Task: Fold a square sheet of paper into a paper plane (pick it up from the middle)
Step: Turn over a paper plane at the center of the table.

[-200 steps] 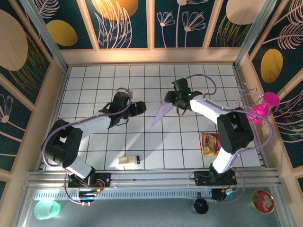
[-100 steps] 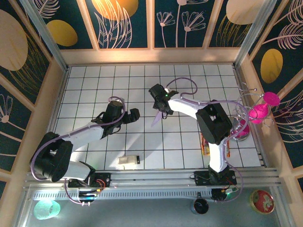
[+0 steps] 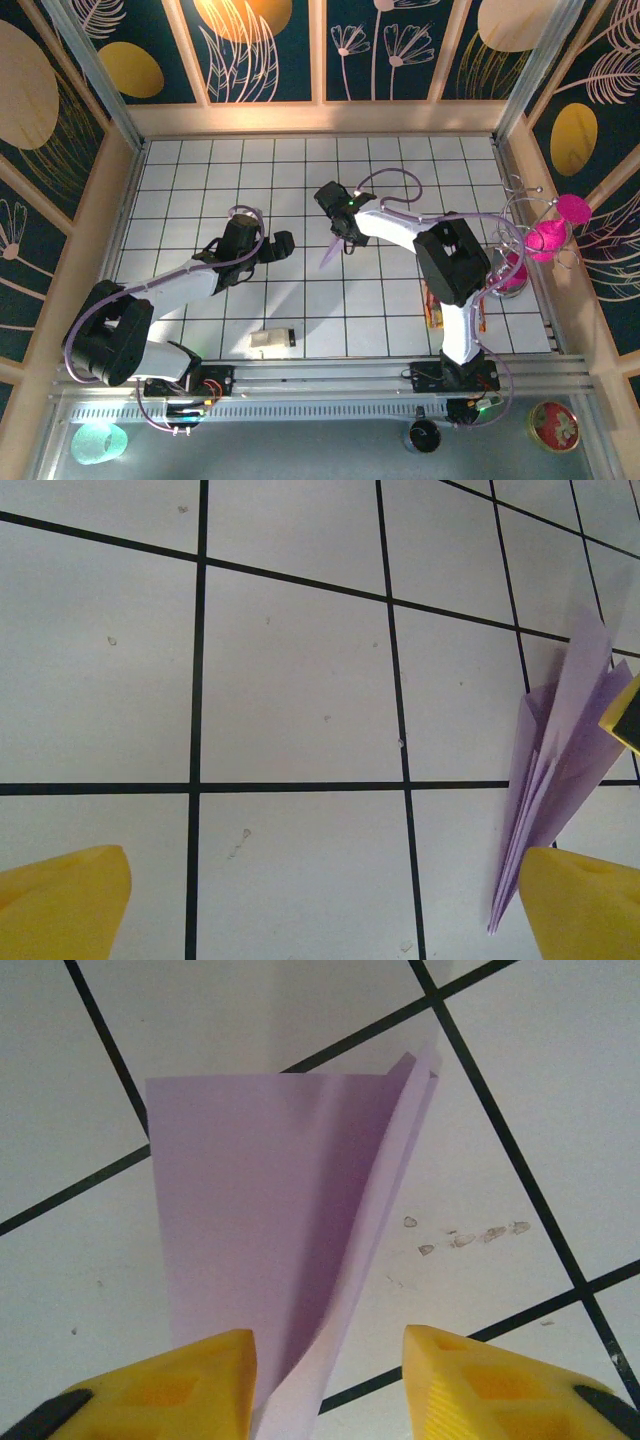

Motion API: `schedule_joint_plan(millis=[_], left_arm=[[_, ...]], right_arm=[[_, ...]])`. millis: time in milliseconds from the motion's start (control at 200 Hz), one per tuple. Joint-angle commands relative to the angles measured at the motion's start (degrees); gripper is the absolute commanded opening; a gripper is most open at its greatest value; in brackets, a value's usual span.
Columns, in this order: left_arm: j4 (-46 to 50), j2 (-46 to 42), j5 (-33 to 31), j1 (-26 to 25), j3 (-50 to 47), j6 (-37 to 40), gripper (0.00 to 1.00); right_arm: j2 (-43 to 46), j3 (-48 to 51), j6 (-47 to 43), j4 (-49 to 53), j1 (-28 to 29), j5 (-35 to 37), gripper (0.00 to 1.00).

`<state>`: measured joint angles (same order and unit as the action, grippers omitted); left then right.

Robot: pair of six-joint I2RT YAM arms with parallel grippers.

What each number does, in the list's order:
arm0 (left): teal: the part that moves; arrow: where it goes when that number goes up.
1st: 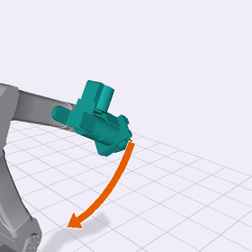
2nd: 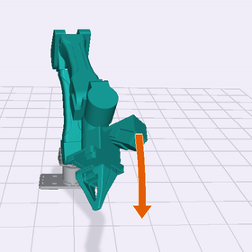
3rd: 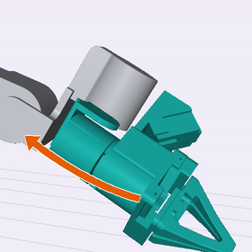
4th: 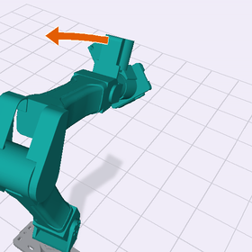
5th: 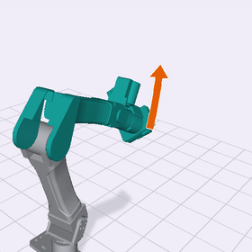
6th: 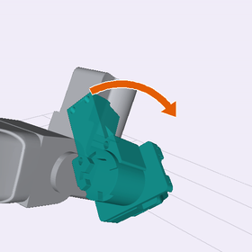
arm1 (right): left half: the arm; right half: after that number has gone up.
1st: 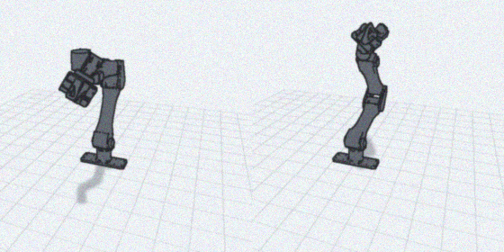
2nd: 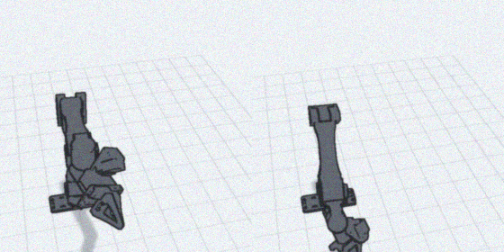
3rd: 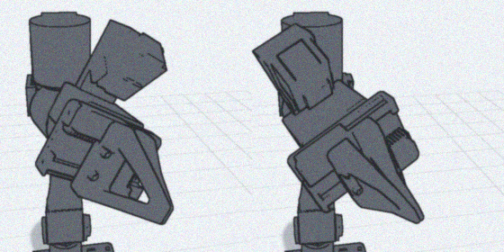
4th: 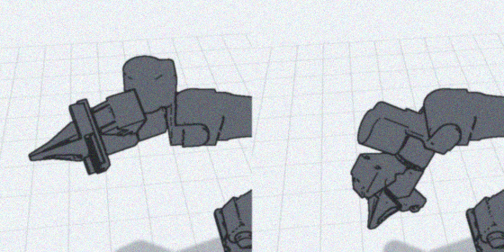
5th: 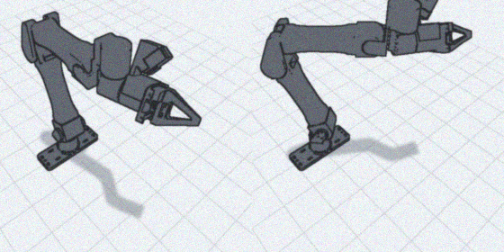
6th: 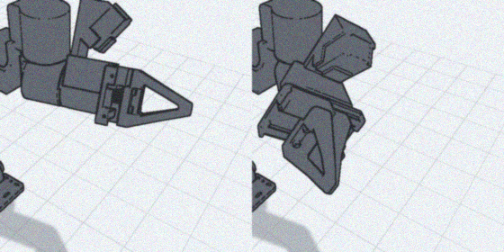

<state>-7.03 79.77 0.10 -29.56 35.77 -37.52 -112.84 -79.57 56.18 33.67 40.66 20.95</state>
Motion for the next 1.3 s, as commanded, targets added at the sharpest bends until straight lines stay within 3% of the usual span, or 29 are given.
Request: schedule_joint_plan(millis=[0, 290, 606, 776, 1041, 1296], left_arm=[[0.07, -0.13, 0.19, 0.47, -0.54, 0.65, 0.99], [0.78, -1.54, -0.28, 0.50, -0.94, 0.63, 0.99], [-0.65, -3.13, 0.32, 0.81, -1.73, -1.71, 0.99], [-1.99, -5.56, 0.43, 2.22, -2.76, -3.48, 0.99], [-4.66, -6.27, 5.24, 6.23, -4.07, -8.70, 0.99], [-10.67, -1.90, 12.82, 8.03, -3.76, -13.33, 0.92]], right_arm=[[1.76, 1.39, 1.90, -0.52, 0.38, 0.21, 0.40], [1.38, 2.40, 3.08, -2.38, 0.17, -1.95, 0.30], [4.54, 3.39, 3.02, -2.20, 0.19, -0.08, 0.00], [7.69, 3.70, -3.32, -7.35, 0.03, -1.11, 0.00], [9.54, 5.55, -16.62, -23.65, -0.88, -14.88, 0.00], [7.17, 15.50, -18.17, -45.19, -4.19, -37.92, 0.00]])
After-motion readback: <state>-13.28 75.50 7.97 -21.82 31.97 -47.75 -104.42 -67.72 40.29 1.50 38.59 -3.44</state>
